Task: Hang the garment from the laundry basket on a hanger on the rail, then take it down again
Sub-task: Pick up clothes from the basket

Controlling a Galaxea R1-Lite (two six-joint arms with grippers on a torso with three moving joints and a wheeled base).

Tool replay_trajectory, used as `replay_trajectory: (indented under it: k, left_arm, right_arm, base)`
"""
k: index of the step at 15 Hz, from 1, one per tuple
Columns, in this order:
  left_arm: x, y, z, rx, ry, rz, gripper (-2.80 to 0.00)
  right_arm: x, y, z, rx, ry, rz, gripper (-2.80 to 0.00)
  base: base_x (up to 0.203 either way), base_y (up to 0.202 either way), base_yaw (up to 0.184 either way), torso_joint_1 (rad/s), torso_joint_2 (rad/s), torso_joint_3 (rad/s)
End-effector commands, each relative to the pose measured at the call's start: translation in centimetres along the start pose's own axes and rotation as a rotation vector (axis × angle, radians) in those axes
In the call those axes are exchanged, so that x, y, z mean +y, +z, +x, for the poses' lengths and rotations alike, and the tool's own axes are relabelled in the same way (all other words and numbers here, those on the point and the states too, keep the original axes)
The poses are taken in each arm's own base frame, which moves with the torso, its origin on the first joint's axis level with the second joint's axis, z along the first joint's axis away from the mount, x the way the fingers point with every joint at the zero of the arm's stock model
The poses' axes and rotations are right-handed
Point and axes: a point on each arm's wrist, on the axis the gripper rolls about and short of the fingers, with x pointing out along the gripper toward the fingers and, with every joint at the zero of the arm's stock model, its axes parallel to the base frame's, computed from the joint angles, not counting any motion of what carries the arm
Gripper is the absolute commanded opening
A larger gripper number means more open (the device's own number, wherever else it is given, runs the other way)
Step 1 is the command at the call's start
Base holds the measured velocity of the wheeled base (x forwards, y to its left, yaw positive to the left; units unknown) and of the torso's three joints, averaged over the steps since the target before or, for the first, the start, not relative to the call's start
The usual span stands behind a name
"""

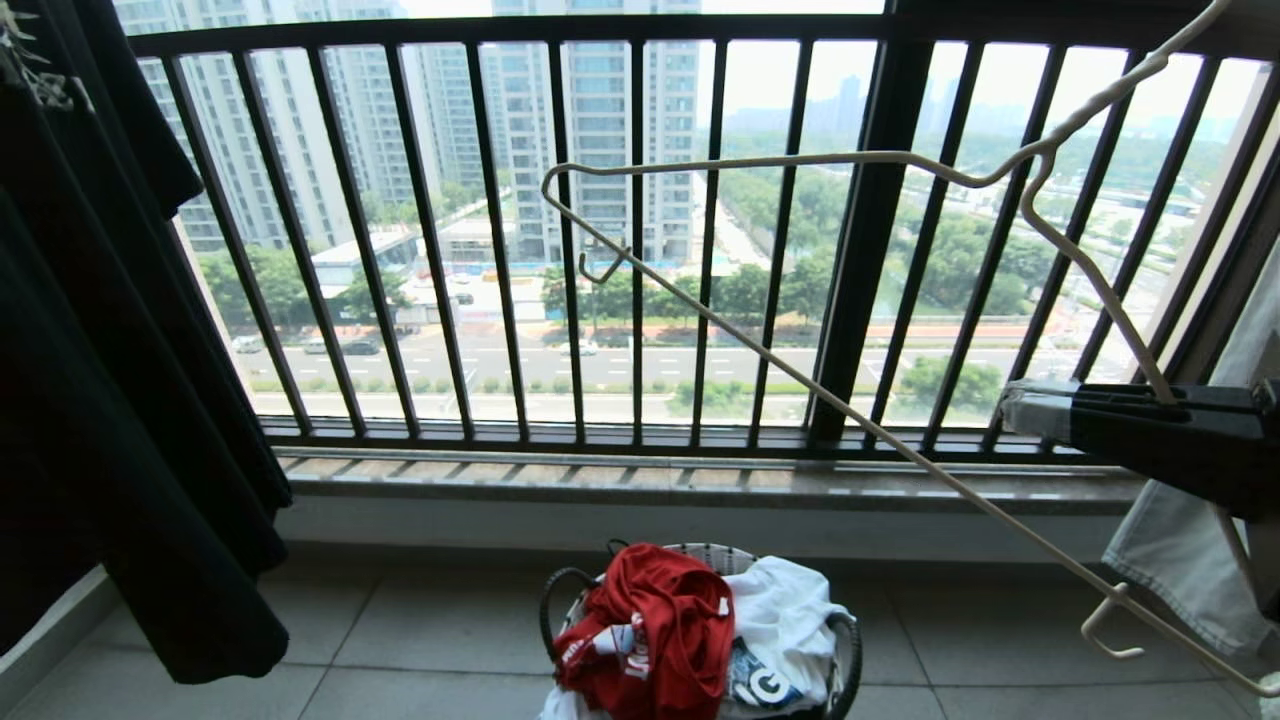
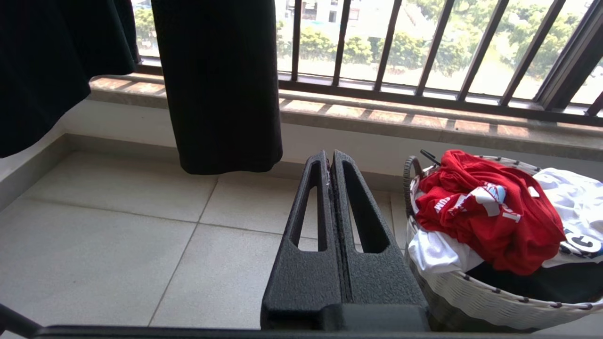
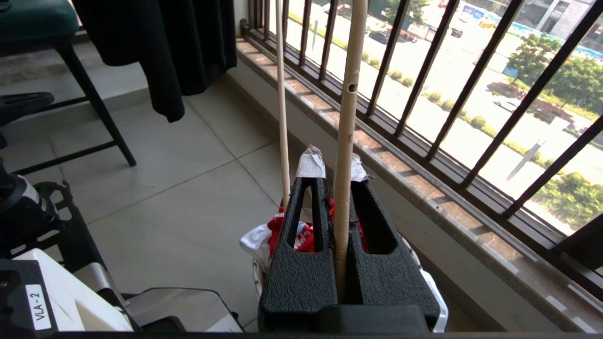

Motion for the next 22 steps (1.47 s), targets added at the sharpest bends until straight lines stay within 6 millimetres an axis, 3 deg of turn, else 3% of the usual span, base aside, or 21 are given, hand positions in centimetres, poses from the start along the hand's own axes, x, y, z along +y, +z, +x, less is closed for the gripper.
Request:
replay_trajectory:
  k: [1, 6, 22]
  left_arm:
    - [0.0, 0.0, 0.0, 0.001, 0.001, -0.001, -2.8]
    - [0.0, 0.0, 0.0, 0.001, 0.001, -0.001, -2.8]
    - [0.0, 0.0, 0.0, 0.001, 0.0, 0.001, -2.8]
  right_arm:
    - [0.1, 0.1, -0.3, -0.01, 0.001, -0.004, -2.8]
    - [0.2, 0.5, -0.8, -0.036, -0.002, -0.018, -2.8]
    - [0.4, 1.0, -1.8, -0.074, -0.005, -0.025, -2.8]
  base:
    - [0.0, 0.0, 0.0, 0.0, 0.0, 0.0]
    - [0.0, 0.0, 0.0, 0.0, 0.0, -0.02]
    - [0.0, 0.0, 0.0, 0.003, 0.0, -0.194]
